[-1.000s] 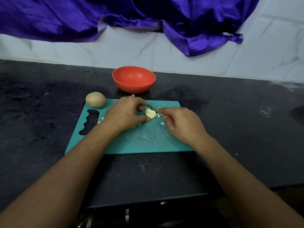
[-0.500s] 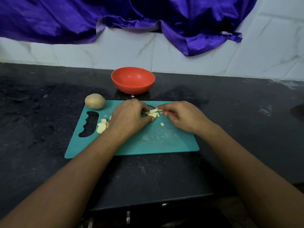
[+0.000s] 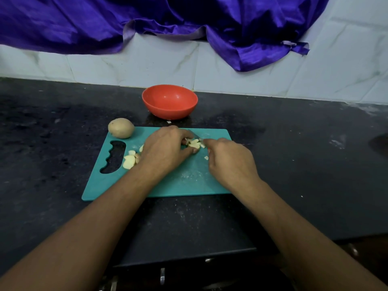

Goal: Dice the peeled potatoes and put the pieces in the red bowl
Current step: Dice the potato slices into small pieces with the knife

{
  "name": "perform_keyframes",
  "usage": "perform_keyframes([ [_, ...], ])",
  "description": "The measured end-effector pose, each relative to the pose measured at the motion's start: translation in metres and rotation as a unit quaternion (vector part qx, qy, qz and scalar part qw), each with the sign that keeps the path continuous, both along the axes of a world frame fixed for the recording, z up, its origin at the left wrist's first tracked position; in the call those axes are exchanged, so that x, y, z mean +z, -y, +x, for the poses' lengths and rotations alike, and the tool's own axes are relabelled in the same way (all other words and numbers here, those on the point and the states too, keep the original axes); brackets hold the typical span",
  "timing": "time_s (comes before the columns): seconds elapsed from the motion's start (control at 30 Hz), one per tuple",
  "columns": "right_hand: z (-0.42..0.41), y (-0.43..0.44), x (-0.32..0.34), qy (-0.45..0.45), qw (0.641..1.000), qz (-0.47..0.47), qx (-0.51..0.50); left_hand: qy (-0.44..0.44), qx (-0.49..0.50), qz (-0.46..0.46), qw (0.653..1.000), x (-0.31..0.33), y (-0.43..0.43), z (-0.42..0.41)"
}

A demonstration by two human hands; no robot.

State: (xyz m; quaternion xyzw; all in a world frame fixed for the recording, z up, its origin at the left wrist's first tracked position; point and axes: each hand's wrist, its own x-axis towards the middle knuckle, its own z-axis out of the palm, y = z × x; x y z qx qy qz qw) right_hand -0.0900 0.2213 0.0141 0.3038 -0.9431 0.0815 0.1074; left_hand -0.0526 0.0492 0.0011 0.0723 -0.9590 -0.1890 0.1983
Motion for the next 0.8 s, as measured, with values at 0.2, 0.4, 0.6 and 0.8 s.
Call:
perform_keyframes([
  [0.2,-0.004,-0.002,0.003,0.003,1.0,0.007,0.023,-0.017,0.019,-0.034,0.999,-0.003,-0.009,-0.001],
  [0.4,-0.008,-0.012,0.009,0.053,0.995,-0.079,-0.031,-0.024,0.02,-0.04,0.999,-0.003,-0.011,-0.002],
  [0.6,0.008,-0.005,0.002,0.059,0.992,-0.112,-0.02,-0.02,0.016,-0.03,0.999,-0.004,-0.009,-0.003],
  [0.8,0.013,0.0,-0.004,0.052,0.993,-0.097,-0.033,-0.024,0.026,-0.002,0.999,-0.004,-0.007,-0.004],
])
